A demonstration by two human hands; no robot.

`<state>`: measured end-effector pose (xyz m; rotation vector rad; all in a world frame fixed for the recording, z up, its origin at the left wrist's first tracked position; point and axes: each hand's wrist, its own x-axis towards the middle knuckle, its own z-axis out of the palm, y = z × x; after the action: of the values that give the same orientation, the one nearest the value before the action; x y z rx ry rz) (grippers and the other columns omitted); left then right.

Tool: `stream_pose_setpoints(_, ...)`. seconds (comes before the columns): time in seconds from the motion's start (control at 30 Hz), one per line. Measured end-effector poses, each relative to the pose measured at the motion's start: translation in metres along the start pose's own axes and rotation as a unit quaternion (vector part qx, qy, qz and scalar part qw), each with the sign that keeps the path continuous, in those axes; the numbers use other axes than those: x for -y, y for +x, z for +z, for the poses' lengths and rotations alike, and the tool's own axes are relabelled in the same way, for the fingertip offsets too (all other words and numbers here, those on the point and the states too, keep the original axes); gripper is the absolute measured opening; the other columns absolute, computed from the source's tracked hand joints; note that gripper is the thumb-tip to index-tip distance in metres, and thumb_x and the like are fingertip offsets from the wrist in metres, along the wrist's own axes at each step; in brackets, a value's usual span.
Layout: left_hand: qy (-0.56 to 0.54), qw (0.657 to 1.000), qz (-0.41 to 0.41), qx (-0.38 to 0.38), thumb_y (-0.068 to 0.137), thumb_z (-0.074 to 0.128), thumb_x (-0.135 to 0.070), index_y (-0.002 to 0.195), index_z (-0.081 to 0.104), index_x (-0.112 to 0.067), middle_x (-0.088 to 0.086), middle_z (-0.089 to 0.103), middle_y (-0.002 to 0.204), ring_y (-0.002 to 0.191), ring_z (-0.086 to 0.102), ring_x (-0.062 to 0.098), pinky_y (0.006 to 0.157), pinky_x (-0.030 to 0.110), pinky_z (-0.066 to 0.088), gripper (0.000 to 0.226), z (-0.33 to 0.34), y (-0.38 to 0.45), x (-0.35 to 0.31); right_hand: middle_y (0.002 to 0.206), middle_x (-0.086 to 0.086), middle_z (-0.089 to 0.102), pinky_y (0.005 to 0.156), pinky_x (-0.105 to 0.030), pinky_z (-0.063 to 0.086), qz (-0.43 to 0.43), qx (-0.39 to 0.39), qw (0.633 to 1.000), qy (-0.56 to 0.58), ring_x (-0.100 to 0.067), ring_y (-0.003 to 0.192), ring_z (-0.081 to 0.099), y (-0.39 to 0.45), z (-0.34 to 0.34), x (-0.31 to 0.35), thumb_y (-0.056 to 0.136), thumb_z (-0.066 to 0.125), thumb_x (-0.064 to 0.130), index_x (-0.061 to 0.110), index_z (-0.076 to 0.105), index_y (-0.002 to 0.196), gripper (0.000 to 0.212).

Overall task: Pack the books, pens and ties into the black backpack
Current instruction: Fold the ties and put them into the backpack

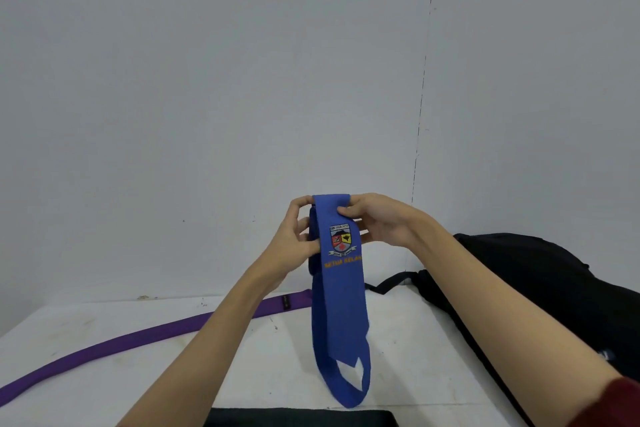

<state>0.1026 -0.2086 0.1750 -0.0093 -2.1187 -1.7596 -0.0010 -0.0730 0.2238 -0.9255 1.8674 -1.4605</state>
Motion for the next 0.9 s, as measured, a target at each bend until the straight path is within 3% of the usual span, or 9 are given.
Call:
stream_pose_setpoints(0.1,0.065,0.991,0.044,-0.109,0.084,0.065,-0.001,0.108,0.041,-0.021,0.009,0.067,0.094,0.076,0.068,0.021,0.062,0.033,0.059,0.039,0.009,0.002,0.001,0.097,-0.005,0.067,0.073,-0.03,0.054,0.013,0.003,1.0,0.021,-0.02,0.084,0.064,0.0,0.004,-0.004,0.094,0.055,0.027,0.008,0.059,0.114,0.028)
stream_pose_setpoints(0.2,0.127,0.974,0.092,-0.163,0.079,0.072,-0.004,0.097,0.043,-0.017,0.007,0.069,0.079,0.07,0.067,0.029,0.058,0.039,0.057,0.037,0.005,0.006,0.003,0.082,-0.005,0.066,0.067,-0.028,0.054,0.029,-0.02,0.998,0.056,-0.018,0.07,0.064,0.0,0.002,-0.007,0.091,0.06,0.01,0.007,0.056,0.091,0.005)
stream_pose_setpoints(0.27,0.138,0.97,0.095,-0.175,0.074,0.078,-0.01,0.097,0.042,-0.019,0.008,0.071,0.076,0.066,0.067,0.027,0.058,0.038,0.055,0.044,0.0,0.005,0.001,0.073,-0.003,0.065,0.065,-0.027,0.052,0.031,-0.021,0.993,0.108,-0.015,0.065,0.063,-0.002,-0.003,-0.009,0.092,0.055,0.005,0.007,0.055,0.083,0.009)
stream_pose_setpoints(0.37,0.141,0.969,0.096,-0.178,0.07,0.081,-0.014,0.101,0.044,-0.021,0.008,0.07,0.073,0.063,0.066,0.02,0.056,0.032,0.054,0.049,-0.004,0.003,-0.004,0.08,-0.005,0.069,0.066,-0.029,0.056,0.031,-0.002,0.985,0.17,-0.019,0.074,0.068,-0.007,-0.006,-0.014,0.091,0.058,0.016,0.005,0.064,0.096,0.013)
stream_pose_setpoints(0.47,0.152,0.968,0.089,-0.178,0.072,0.079,-0.012,0.102,0.054,-0.018,0.006,0.068,0.071,0.059,0.063,0.014,0.05,0.018,0.05,0.04,-0.002,0.006,-0.008,0.102,-0.01,0.068,0.075,-0.033,0.056,0.056,0.033,0.989,0.135,-0.022,0.088,0.065,-0.006,0.003,-0.018,0.079,0.069,0.029,0.005,0.063,0.112,0.041)
stream_pose_setpoints(0.57,0.185,0.964,0.068,-0.179,0.076,0.07,-0.003,0.102,0.062,-0.014,0.002,0.063,0.07,0.063,0.058,0.014,0.049,0.01,0.044,0.029,-0.002,0.01,-0.01,0.1,-0.011,0.069,0.083,-0.035,0.054,0.052,0.022,0.993,0.105,-0.023,0.087,0.065,-0.001,0.017,-0.024,0.077,0.074,0.016,0.003,0.065,0.106,0.033)
stream_pose_setpoints(0.73,0.199,0.978,-0.005,-0.055,0.081,0.071,-0.011,0.095,0.072,-0.007,0.01,0.072,0.088,0.084,0.068,0.025,0.072,0.032,0.055,0.015,-0.018,0.007,-0.012,0.104,-0.007,0.071,0.094,-0.038,0.05,0.039,-0.018,0.999,-0.002,-0.023,0.098,0.065,0.0,0.014,-0.027,0.08,0.074,0.016,0.007,0.067,0.107,0.03)
stream_pose_setpoints(0.83,0.139,0.986,-0.072,0.059,0.081,0.073,-0.013,0.095,0.072,-0.01,0.006,0.073,0.086,0.077,0.069,0.017,0.066,0.026,0.055,0.015,-0.032,0.001,-0.02,0.094,-0.007,0.071,0.08,-0.03,0.054,0.026,0.036,0.999,0.021,-0.02,0.084,0.066,-0.005,0.008,-0.021,0.086,0.065,0.01,0.006,0.066,0.103,0.017)
stream_pose_setpoints(0.9,0.168,0.981,-0.063,0.076,0.084,0.068,-0.006,0.094,0.07,-0.009,0.004,0.071,0.085,0.075,0.065,0.014,0.065,0.023,0.052,0.011,-0.038,0.001,-0.023,0.085,-0.007,0.07,0.069,-0.027,0.056,0.009,0.058,0.997,0.057,-0.018,0.073,0.067,-0.009,0.004,-0.015,0.089,0.059,0.006,0.005,0.064,0.104,0.016)
